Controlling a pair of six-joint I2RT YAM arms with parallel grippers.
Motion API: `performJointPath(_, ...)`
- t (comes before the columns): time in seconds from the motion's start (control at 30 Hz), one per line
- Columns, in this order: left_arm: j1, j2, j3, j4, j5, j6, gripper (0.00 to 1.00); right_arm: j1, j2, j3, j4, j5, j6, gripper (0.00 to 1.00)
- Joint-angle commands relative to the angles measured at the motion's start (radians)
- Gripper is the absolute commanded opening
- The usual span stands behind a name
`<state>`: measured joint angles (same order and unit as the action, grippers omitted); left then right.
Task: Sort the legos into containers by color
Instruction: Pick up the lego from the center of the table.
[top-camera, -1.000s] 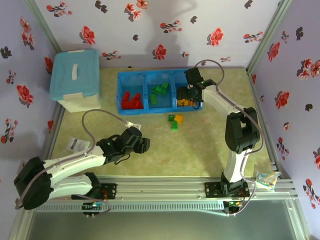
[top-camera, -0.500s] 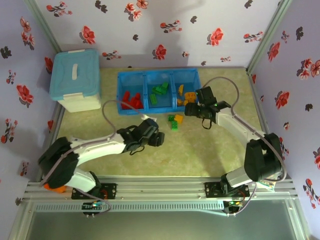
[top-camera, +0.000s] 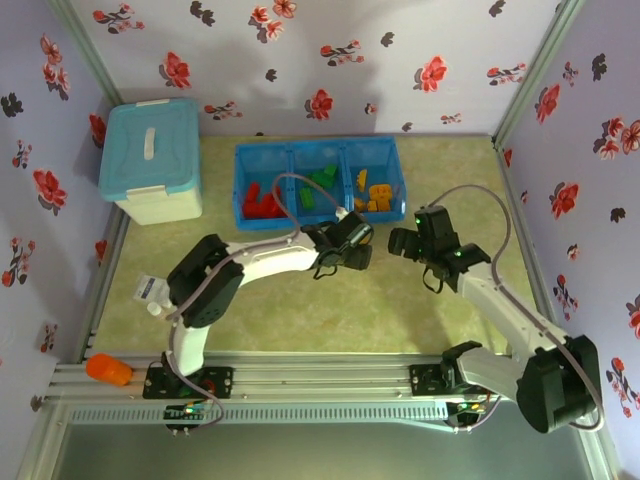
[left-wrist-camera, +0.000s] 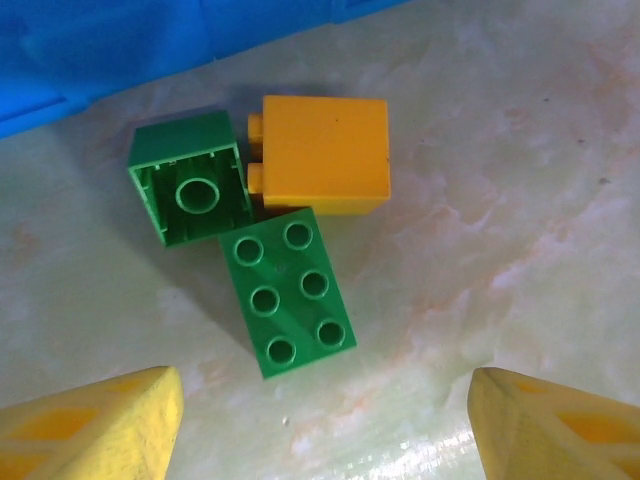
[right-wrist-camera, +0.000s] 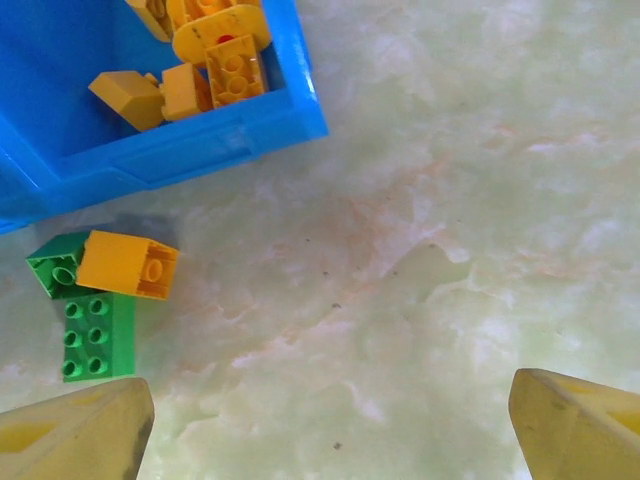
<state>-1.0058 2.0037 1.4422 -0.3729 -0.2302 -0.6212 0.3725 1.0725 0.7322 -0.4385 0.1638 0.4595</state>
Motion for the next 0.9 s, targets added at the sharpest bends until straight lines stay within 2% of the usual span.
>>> performJointPath(0.0, 0.007, 0.062, 0.078, -0.119, -0.043, 0.020, 0.74, -0.015, -0.074, -0.044, -0.028, 0.054, 0.032, 0.93)
performJointPath(0.33, 0.022, 0.172, 0.185, -0.158, -0.052, 0.031, 0.62, -0.030, -0.209, -0.147, -0.033, 0.049, 0.069, 0.93)
performJointPath(0.53, 0.024, 0.189, 0.204, -0.179, -0.076, 0.028, 0.43, -0.031, -0.215, -0.147, -0.030, 0.043, 0.071, 0.93)
performJointPath(0.67, 0.013, 0.155, 0.176, -0.199, -0.089, 0.018, 0.32, -0.032, -0.216, -0.150, -0.026, 0.045, 0.071, 0.92)
performJointPath(0.8, -0.017, 0.054, 0.088, -0.193, -0.109, -0.003, 0.30, -0.031, -0.218, -0.155, -0.022, 0.046, 0.074, 0.92)
performJointPath(0.87, -0.016, -0.023, 0.024, -0.151, -0.084, -0.013, 0.29, -0.032, -0.222, -0.164, -0.017, 0.045, 0.076, 0.92)
